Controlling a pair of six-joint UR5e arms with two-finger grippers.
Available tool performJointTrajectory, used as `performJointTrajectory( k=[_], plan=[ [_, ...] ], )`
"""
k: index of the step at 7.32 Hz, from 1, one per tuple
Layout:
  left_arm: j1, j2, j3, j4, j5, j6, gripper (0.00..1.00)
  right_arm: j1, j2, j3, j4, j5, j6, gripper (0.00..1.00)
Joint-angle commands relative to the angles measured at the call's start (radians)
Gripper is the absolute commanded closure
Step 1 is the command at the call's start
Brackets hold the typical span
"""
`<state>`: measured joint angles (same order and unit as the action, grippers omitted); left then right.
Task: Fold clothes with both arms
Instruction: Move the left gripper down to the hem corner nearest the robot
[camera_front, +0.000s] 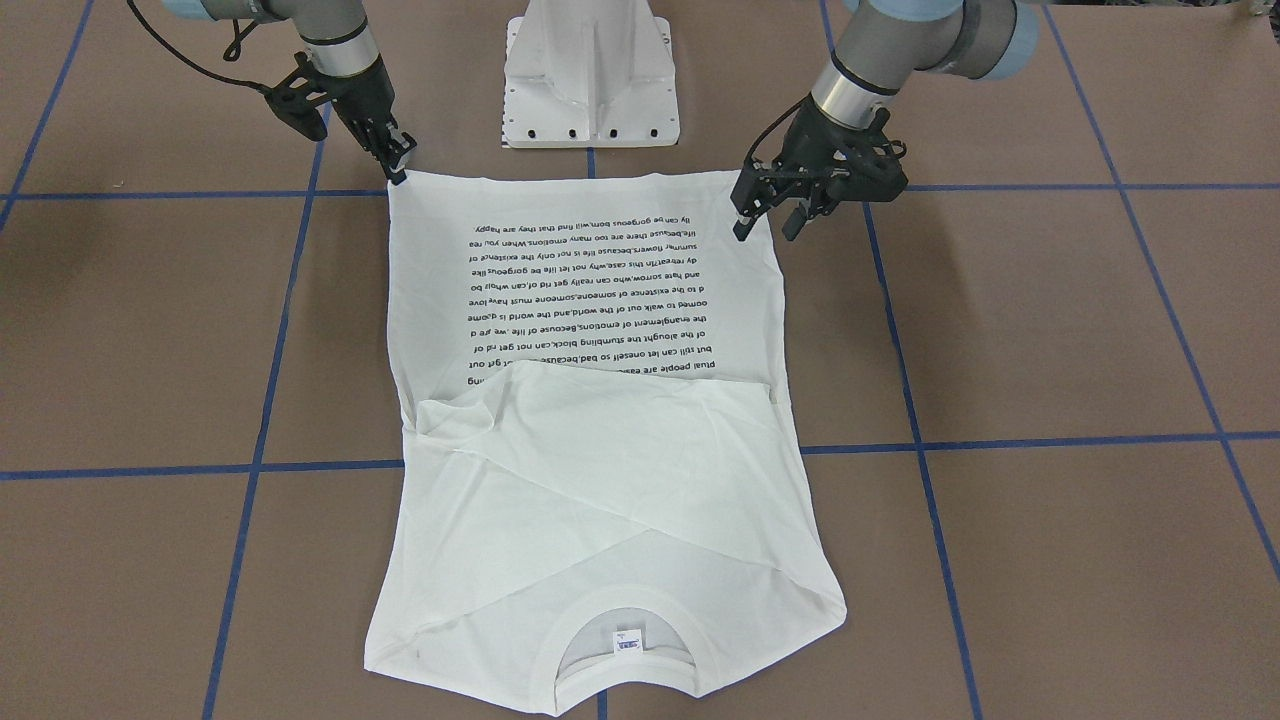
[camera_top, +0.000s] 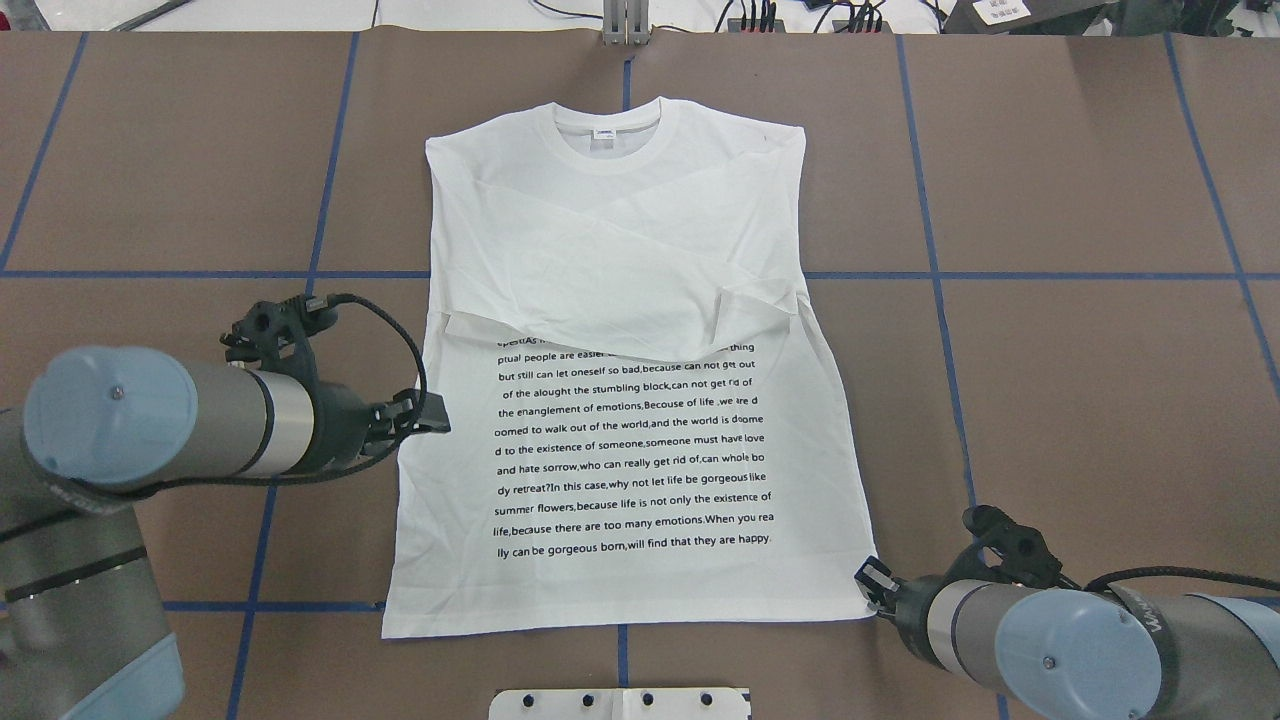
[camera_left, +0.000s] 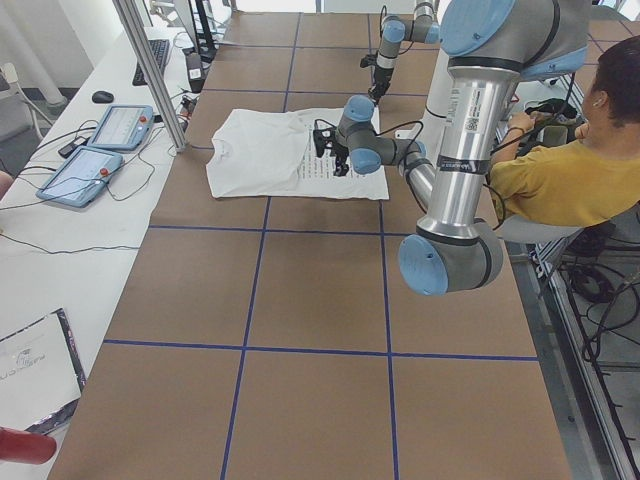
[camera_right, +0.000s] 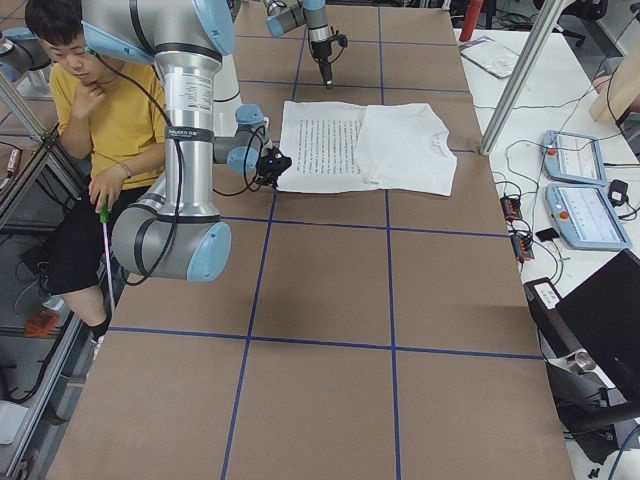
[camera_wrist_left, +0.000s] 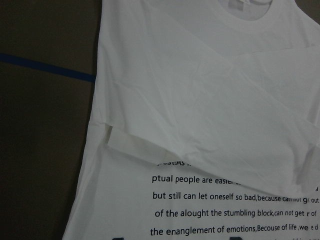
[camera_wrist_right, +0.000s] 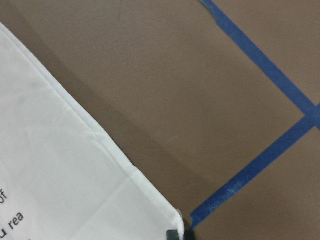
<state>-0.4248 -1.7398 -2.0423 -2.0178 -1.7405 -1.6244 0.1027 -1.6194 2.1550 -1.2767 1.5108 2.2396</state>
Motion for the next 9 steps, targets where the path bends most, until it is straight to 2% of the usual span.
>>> performJointTrajectory(
  k=[1, 2, 5, 6, 9],
  plan=[
    [0.133, 0.038, -0.01, 0.016, 0.045, -0.133, 0.17, 0.002, -0.002, 0.0, 0.0, 0.0, 0.0, 1.0],
    [0.155, 0.04, -0.01, 0.017, 0.061, -0.138, 0.0, 0.002, -0.005, 0.0, -0.001, 0.0, 0.0, 1.0],
    [0.166, 0.063, -0.026, 0.016, 0.061, -0.202, 0.0, 0.002, 0.0, 0.002, -0.001, -0.001, 0.0, 1.0],
    [0.169, 0.092, -0.068, 0.017, 0.061, -0.221, 0.01, 0.009, 0.003, 0.0, 0.0, -0.001, 0.0, 1.0],
    [0.195, 0.124, -0.056, 0.019, 0.061, -0.255, 0.04, 0.009, 0.0, -0.001, 0.0, 0.002, -0.003, 1.0]
  ],
)
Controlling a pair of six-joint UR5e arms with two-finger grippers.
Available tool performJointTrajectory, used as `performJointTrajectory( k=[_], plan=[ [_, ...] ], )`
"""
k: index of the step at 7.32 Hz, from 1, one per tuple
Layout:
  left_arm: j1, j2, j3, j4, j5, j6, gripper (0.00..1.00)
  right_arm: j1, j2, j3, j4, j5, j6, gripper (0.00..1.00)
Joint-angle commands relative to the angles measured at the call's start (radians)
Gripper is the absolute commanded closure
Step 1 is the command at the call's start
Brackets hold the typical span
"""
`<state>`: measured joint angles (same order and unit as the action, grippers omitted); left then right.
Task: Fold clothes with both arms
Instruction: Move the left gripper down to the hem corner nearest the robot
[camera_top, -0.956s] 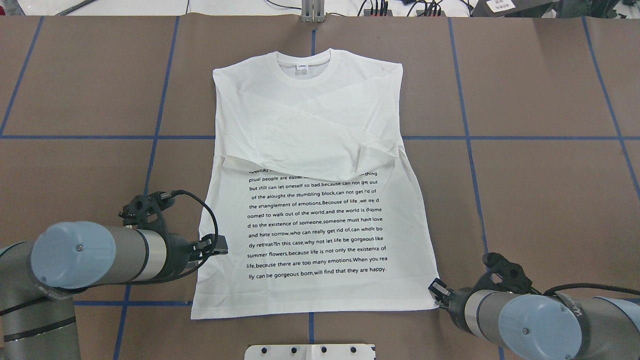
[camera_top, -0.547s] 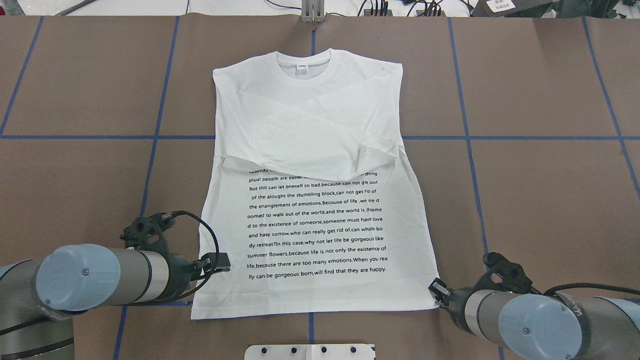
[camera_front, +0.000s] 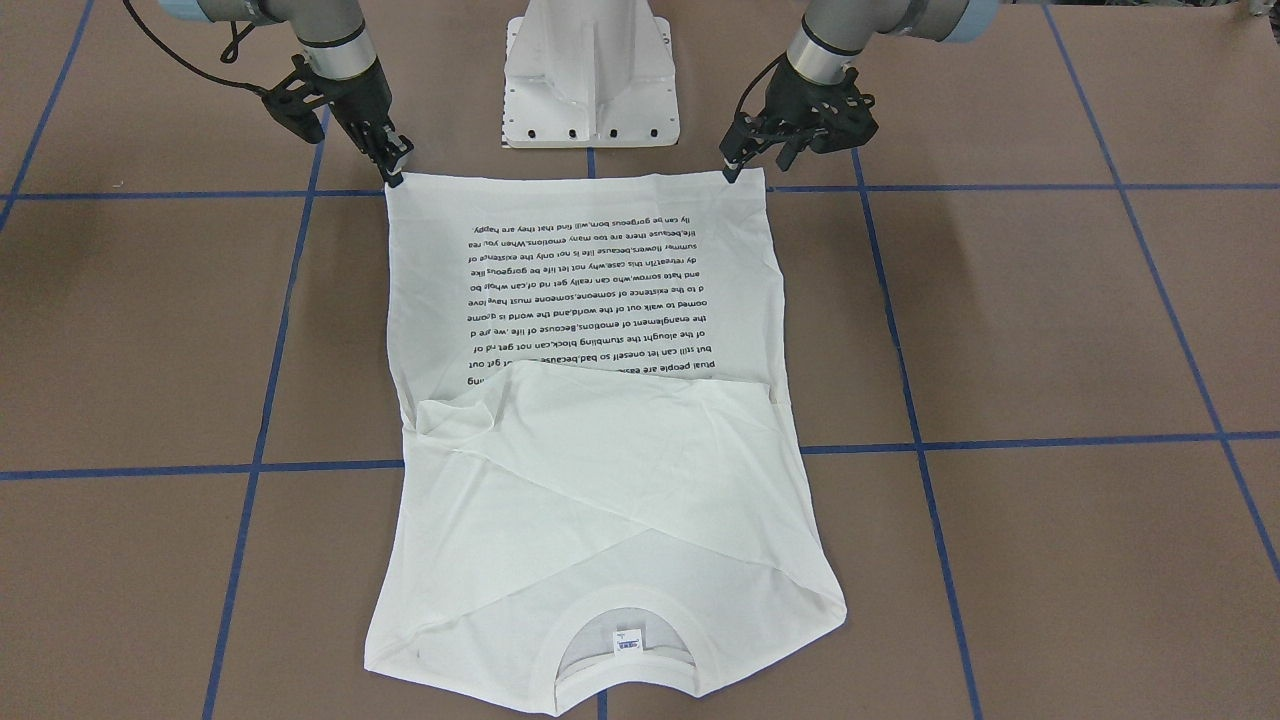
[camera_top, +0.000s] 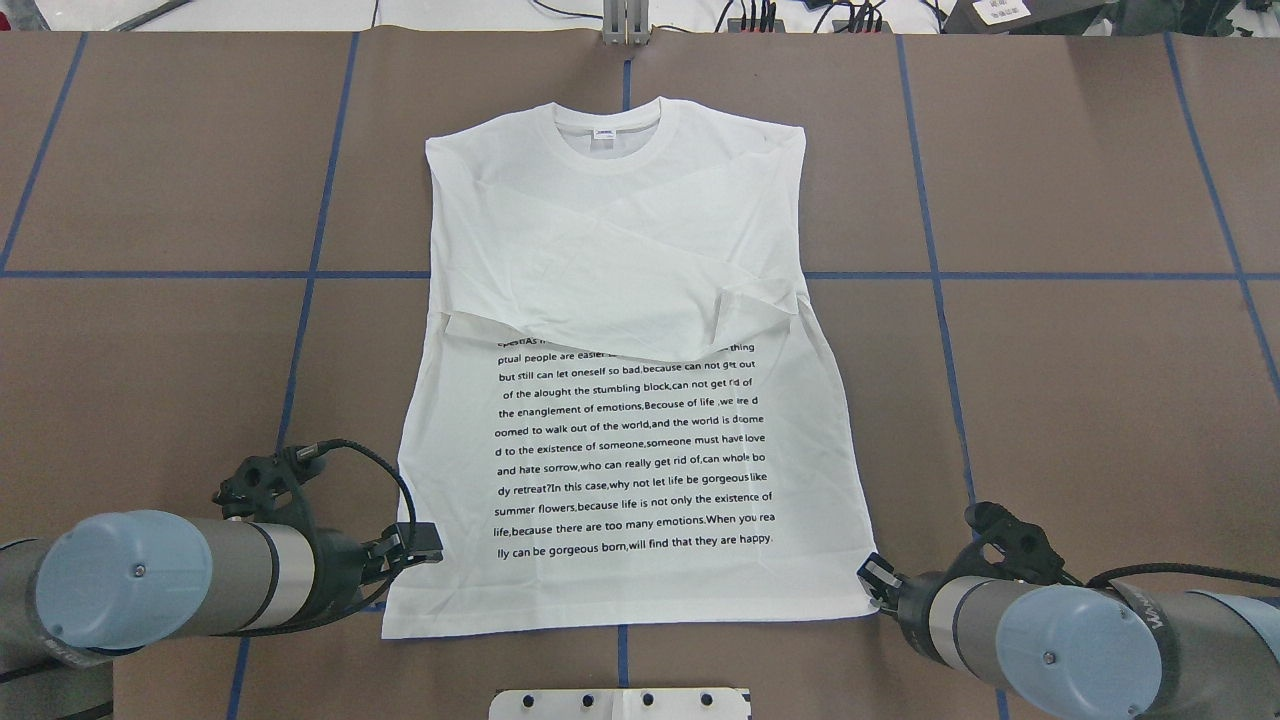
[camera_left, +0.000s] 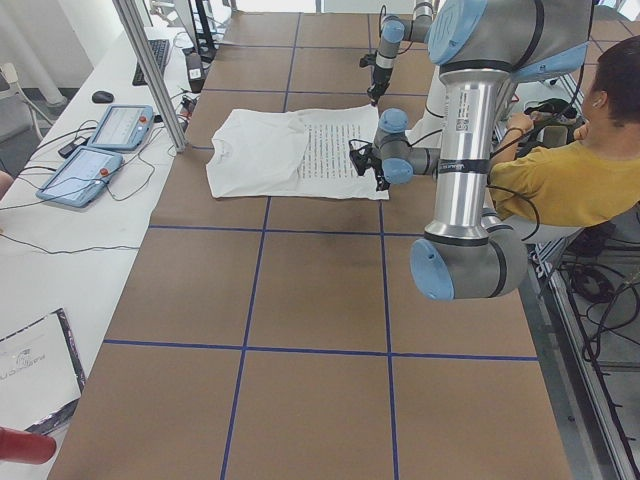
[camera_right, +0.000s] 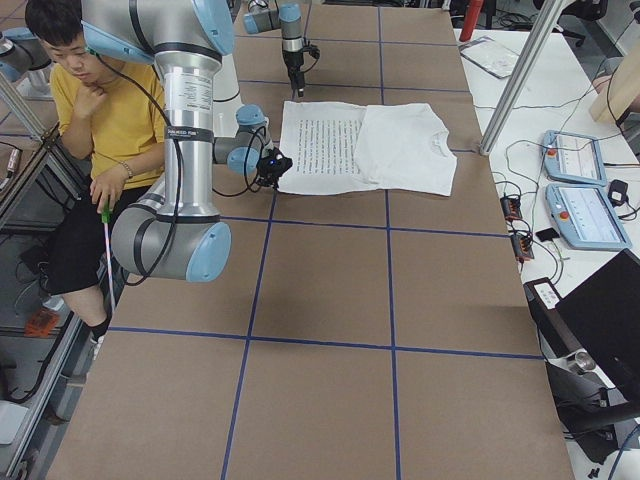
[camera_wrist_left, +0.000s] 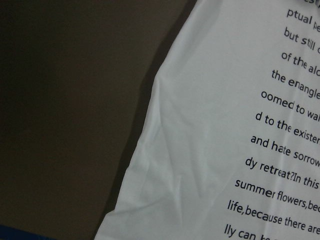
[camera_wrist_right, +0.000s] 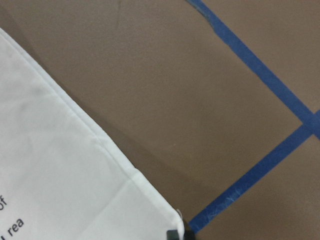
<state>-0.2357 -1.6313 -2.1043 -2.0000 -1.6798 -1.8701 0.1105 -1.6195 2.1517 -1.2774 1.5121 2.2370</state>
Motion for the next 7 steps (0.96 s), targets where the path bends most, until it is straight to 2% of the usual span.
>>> performJointTrajectory(
  k=[1, 3, 7],
  plan=[
    [0.006, 0.019, 0.01, 0.003, -0.003, -0.02, 0.06, 0.002, 0.0, 0.004, 0.001, -0.001, 0.0, 1.0],
    [0.029, 0.01, 0.05, 0.001, -0.006, -0.047, 0.14, 0.002, 0.0, 0.004, 0.001, -0.001, 0.001, 1.0],
    [0.062, 0.001, 0.059, 0.001, -0.009, -0.069, 0.25, 0.002, 0.001, 0.005, 0.0, -0.001, 0.001, 1.0]
  ],
)
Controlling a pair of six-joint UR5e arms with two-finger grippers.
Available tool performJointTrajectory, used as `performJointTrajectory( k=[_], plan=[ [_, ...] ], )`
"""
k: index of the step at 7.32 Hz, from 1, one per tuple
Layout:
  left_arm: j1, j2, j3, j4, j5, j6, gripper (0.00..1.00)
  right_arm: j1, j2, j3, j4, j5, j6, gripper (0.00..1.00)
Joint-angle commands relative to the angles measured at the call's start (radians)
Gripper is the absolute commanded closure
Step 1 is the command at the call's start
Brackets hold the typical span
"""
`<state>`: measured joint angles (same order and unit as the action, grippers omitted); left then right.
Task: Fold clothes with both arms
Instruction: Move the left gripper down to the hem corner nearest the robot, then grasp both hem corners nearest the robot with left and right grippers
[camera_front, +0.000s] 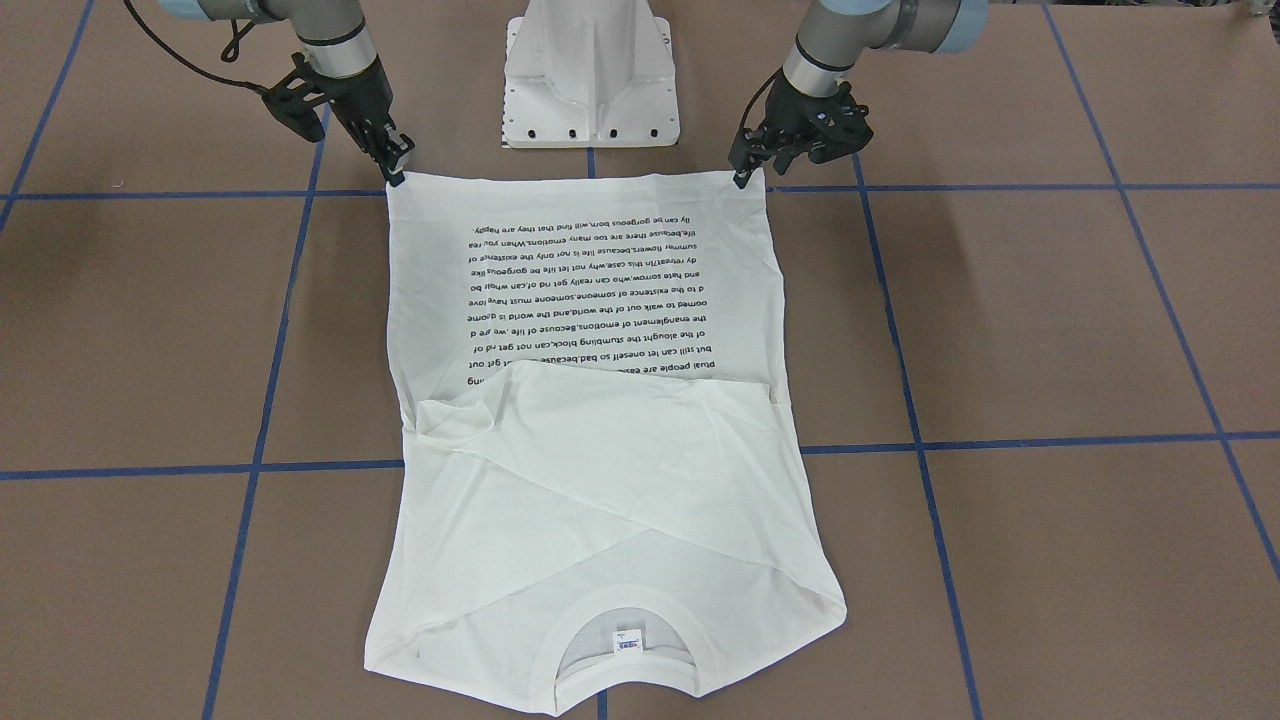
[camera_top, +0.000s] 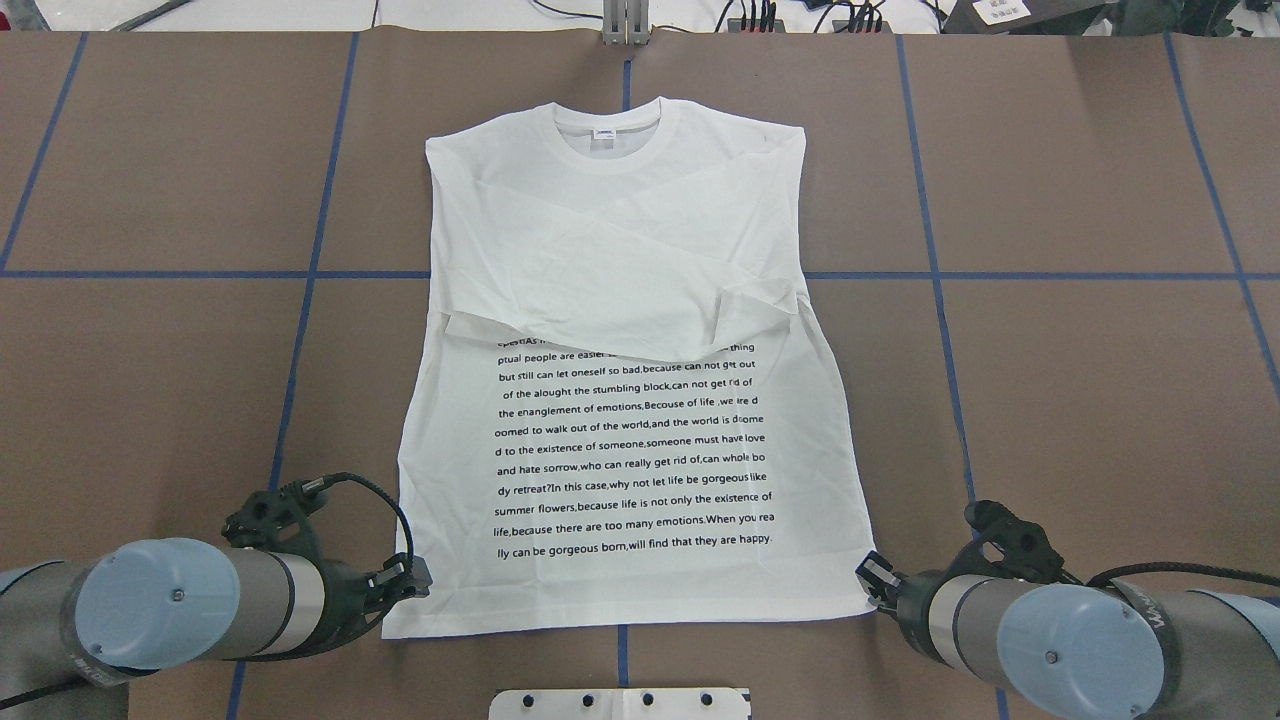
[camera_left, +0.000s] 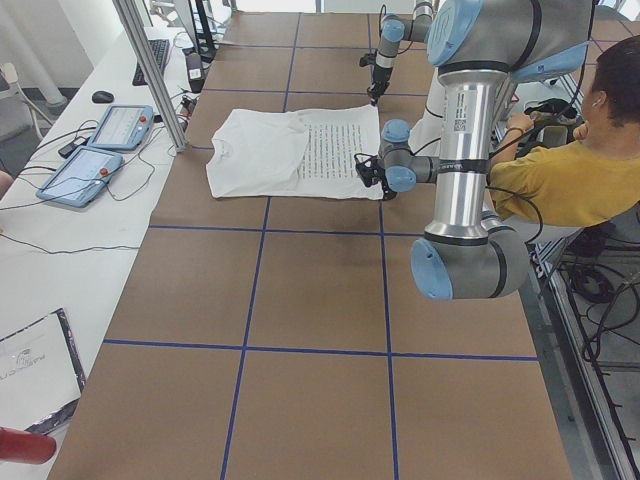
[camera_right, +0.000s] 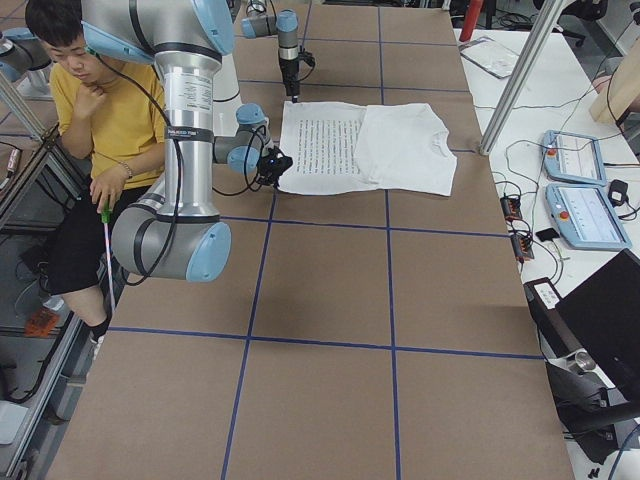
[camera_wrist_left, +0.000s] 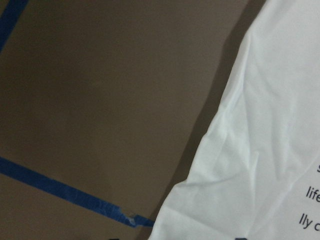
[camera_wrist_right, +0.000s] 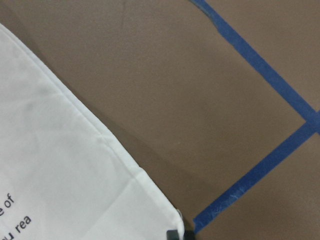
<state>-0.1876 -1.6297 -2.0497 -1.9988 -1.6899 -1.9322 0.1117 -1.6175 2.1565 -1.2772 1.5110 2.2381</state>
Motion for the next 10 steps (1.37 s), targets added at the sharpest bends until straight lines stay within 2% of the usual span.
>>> performJointTrajectory(
  k=[1, 5, 6, 8, 9, 10],
  plan=[
    [0.016, -0.001, 0.005, 0.0, -0.001, -0.008, 0.27, 0.0, 0.001, 0.0, 0.001, 0.0, 0.0, 1.0],
    [0.039, 0.001, 0.014, 0.0, -0.001, -0.021, 0.3, -0.001, 0.001, -0.001, -0.001, 0.0, 0.0, 1.0],
    [0.039, 0.001, 0.014, 0.0, -0.001, -0.021, 0.35, -0.001, 0.001, 0.0, -0.001, 0.0, 0.0, 1.0],
    [0.037, 0.004, 0.014, 0.0, 0.001, -0.036, 0.79, -0.001, 0.001, 0.0, -0.001, 0.0, 0.002, 1.0],
    [0.037, 0.007, 0.014, 0.0, 0.001, -0.036, 0.92, -0.001, -0.001, 0.0, -0.001, 0.0, 0.0, 1.0],
    [0.037, 0.007, 0.011, 0.0, 0.001, -0.036, 1.0, -0.001, -0.001, 0.0, -0.001, 0.0, 0.0, 1.0]
  ],
)
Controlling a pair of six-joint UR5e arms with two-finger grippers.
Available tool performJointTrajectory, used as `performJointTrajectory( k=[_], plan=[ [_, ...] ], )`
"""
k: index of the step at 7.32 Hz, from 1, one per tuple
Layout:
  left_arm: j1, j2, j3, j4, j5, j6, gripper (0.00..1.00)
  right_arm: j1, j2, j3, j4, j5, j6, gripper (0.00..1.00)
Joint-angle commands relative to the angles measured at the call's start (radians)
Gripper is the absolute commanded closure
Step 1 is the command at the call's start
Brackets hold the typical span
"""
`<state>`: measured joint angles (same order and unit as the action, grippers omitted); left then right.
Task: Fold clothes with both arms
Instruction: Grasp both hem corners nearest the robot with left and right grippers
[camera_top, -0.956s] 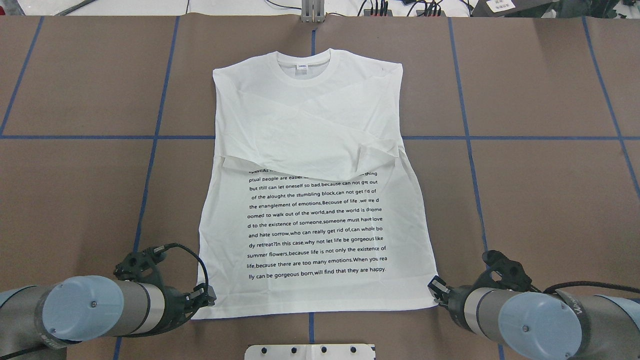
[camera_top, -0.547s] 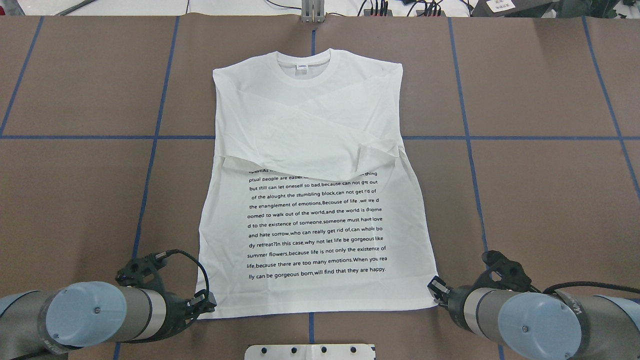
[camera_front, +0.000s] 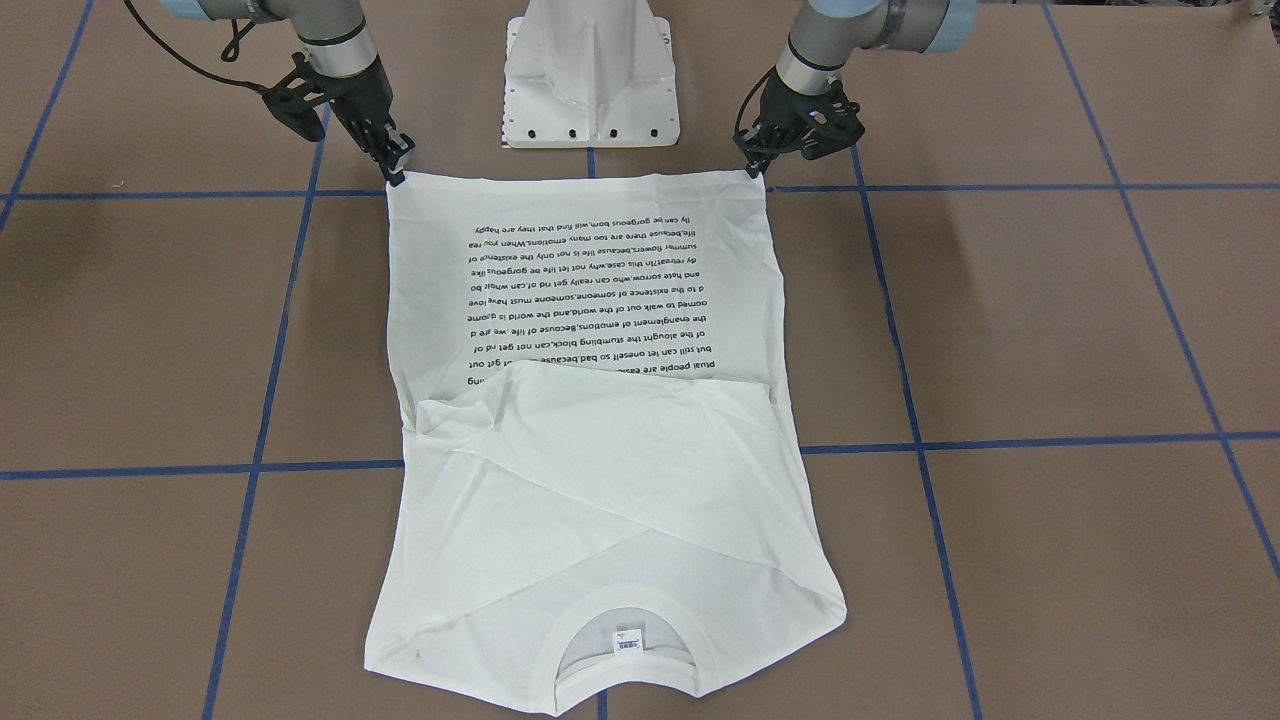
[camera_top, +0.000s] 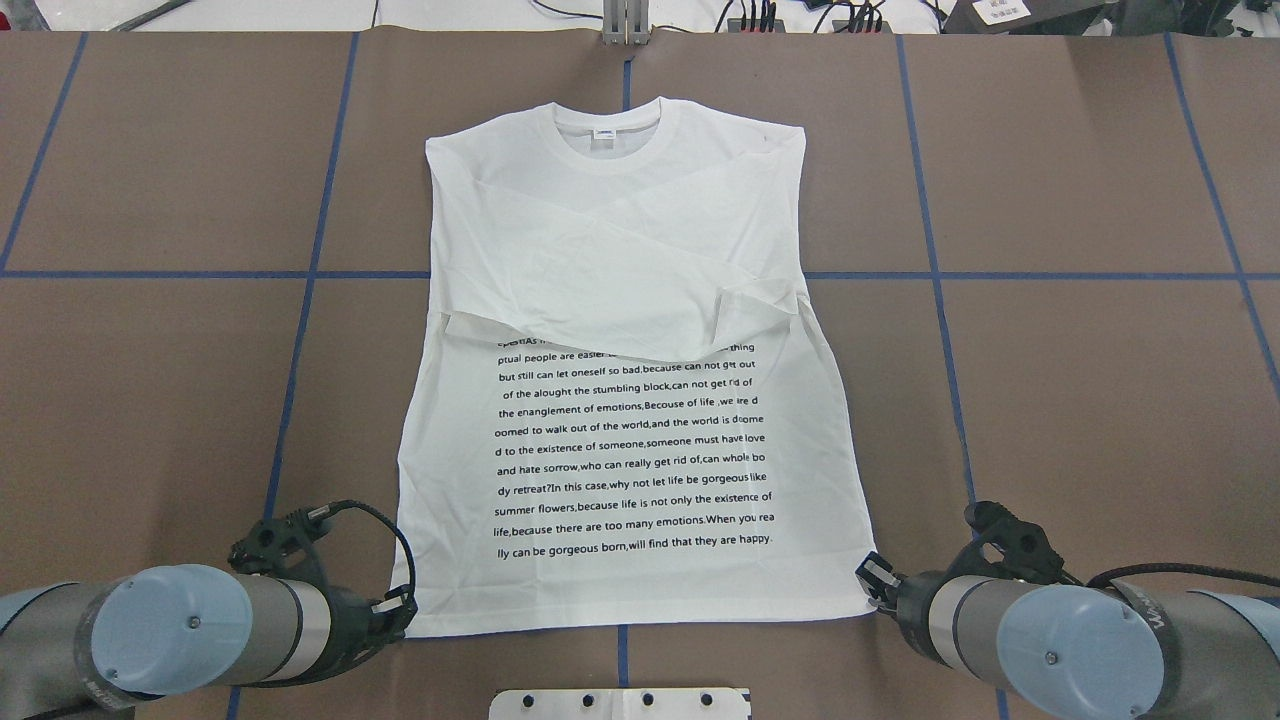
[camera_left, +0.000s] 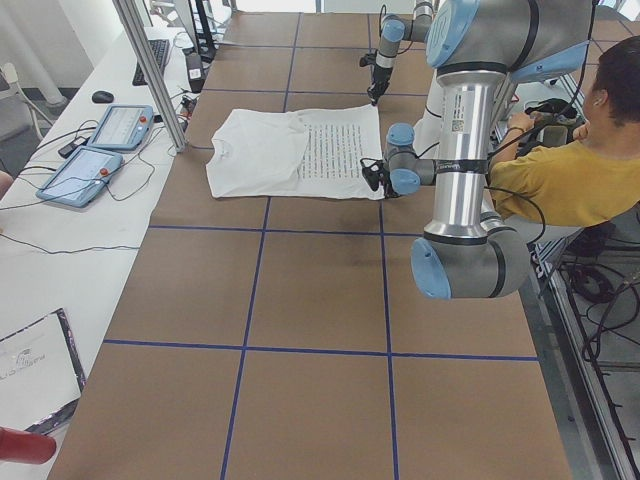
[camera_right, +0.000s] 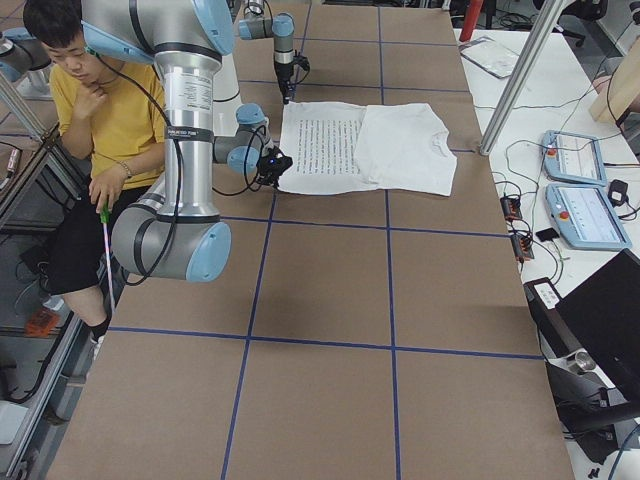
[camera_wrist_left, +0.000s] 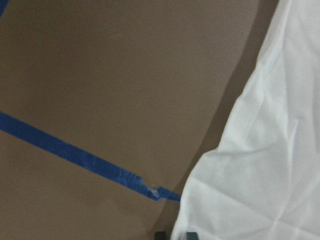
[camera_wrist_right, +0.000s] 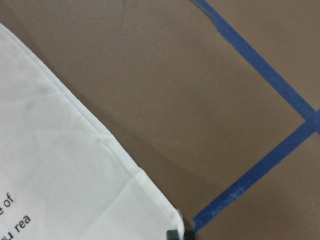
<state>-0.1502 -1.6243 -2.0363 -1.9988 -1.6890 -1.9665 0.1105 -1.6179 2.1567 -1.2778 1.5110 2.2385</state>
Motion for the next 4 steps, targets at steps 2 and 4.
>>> performJointTrajectory(
  k=[2, 4],
  plan=[
    [0.0, 0.003, -0.018, 0.002, 0.0, -0.003, 1.0, 0.002, 0.0, 0.008, 0.0, 0.0, 0.001, 1.0],
    [0.007, 0.044, -0.092, 0.002, -0.003, -0.011, 1.0, -0.023, -0.002, 0.052, -0.049, -0.002, 0.003, 1.0]
  ],
)
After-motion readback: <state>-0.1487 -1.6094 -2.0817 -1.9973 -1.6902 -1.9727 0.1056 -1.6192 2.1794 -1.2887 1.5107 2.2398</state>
